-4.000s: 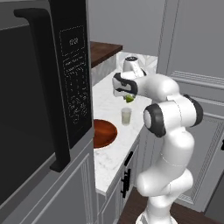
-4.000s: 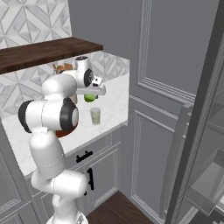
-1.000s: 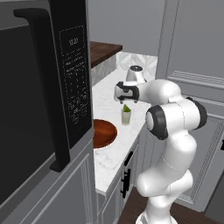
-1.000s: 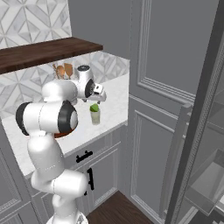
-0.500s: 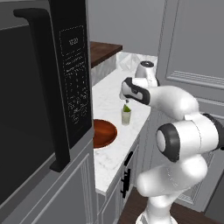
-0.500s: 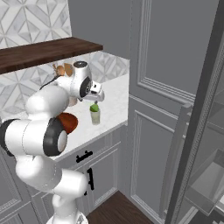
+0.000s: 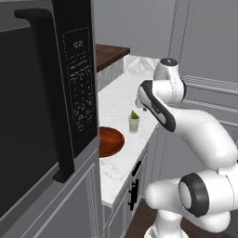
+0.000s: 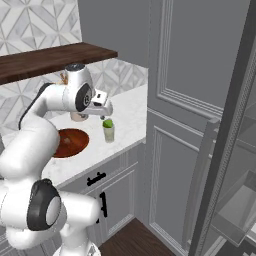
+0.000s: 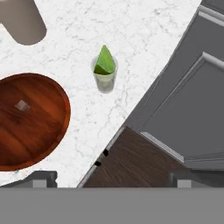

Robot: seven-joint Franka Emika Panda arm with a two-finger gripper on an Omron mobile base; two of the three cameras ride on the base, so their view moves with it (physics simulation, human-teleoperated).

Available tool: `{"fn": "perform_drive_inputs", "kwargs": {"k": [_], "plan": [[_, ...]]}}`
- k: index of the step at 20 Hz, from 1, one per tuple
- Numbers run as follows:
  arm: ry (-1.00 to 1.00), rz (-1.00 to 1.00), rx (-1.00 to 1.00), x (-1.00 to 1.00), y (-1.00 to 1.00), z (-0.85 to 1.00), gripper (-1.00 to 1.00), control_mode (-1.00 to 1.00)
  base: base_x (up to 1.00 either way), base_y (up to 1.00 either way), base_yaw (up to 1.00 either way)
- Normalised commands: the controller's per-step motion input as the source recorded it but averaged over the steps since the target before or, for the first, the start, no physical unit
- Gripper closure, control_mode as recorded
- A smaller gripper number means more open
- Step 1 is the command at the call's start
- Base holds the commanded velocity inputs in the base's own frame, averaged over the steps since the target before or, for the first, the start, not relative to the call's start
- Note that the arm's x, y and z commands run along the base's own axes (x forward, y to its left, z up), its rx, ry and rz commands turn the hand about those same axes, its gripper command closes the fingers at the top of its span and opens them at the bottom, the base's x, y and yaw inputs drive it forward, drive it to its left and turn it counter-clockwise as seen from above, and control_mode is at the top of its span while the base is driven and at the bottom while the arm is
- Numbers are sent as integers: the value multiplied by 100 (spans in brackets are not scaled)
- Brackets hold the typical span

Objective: Grab a lemon wedge from the fridge and one ice cube from the ice bowl, and put them in the glass of lemonade.

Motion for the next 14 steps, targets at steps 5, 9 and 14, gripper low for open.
{"fn": "perform_drive_inputs", "kwargs": {"k": [5,9,14], "plan": [[-2,1,0,-93,0,3,-100,-100,0,0,0],[-1,0,1,-51,-1,40,-100,-100,0,0,0],[-13,0,2,-60,-7,37,-100,-100,0,0,0]]}}
